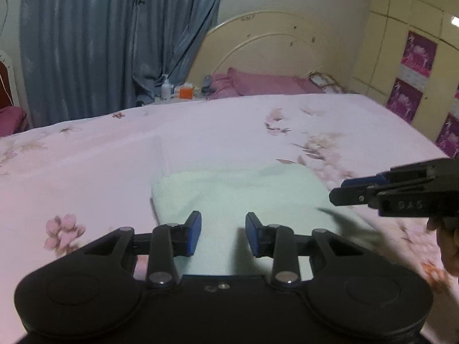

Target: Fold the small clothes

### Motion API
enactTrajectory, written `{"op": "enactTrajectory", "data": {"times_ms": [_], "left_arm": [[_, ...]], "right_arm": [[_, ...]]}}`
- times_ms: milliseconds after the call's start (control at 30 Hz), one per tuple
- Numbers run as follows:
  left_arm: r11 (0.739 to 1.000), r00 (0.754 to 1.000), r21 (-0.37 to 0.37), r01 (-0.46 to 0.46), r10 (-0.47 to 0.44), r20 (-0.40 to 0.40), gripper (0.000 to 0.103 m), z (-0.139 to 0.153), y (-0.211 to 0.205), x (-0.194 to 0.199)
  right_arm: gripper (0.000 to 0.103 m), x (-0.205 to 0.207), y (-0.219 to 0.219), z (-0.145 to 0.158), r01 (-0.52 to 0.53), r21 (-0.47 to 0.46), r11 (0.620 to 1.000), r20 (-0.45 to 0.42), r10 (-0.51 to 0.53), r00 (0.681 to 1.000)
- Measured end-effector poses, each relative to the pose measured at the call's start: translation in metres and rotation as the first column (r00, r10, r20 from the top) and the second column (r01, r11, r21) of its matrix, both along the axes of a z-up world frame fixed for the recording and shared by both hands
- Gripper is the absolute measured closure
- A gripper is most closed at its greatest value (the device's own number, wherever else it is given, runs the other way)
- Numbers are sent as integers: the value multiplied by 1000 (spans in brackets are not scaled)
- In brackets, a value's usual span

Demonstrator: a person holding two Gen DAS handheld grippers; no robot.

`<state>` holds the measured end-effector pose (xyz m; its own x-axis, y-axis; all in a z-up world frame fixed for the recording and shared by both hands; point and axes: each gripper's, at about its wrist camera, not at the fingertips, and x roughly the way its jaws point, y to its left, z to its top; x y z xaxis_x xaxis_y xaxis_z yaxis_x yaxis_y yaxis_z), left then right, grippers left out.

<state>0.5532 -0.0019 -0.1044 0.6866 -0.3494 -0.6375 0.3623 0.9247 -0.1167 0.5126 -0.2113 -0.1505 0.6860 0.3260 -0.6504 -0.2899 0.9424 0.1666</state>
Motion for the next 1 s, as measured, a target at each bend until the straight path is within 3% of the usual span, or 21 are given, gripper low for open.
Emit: {"op": "enactTrajectory", "data": {"times_ms": [133,200,233,300,433,600,667,733,800,867,900,967,1000], "left_arm": [[1000,999,-14,9,-10,-47,73,-15,-1,-20],[1000,999,-23,-5,4,-51,72,-25,-4,-22],[1000,999,-25,-13,11,-52,72,-26,-6,-21],[1000,998,-15,-19,18,-66,72,-22,-9,-19],[1000,998,-21,8,-10,-57,76,-7,-7,-40],[998,999,-61,-4,1,-51,77,-5,6,-99],[997,994,-72,-6,-2,-108,79,-16,3,-110],[985,981,-166,-39,7,-192,78,-30,3,-118],[985,984,-166,-37,6,-180,75,-33,-6,-130],[987,984,-155,-34,6,-178,74,-29,-12,-133],[985,982,-171,-37,5,-187,71,-26,-11,-133],[985,984,-168,-48,17,-178,62,-16,-10,-133],[987,988,-146,-60,38,-152,47,-11,-9,-136]], "right_arm": [[75,-35,8,4,-139,-30,990,26,140,990],[75,-36,19,-16,-152,-156,976,-20,151,988],[74,-33,18,-24,-135,-170,976,-23,133,991],[74,-25,9,-24,-81,-93,992,-53,76,996],[74,-30,12,-9,-56,-116,992,-25,54,998],[75,-82,14,4,-200,-94,975,12,202,979],[75,-99,19,-6,-274,-104,956,-17,274,962],[75,-106,19,-24,-283,-171,944,-55,278,959],[75,-105,2,-39,-227,-190,955,-82,214,973],[75,-101,-17,-41,-178,-106,978,-108,167,980],[75,-101,-21,-40,-176,-107,979,-108,164,980],[75,-101,-24,-34,-170,-129,977,-97,159,983],[75,-101,-26,-29,-146,-134,980,-84,135,987]]}}
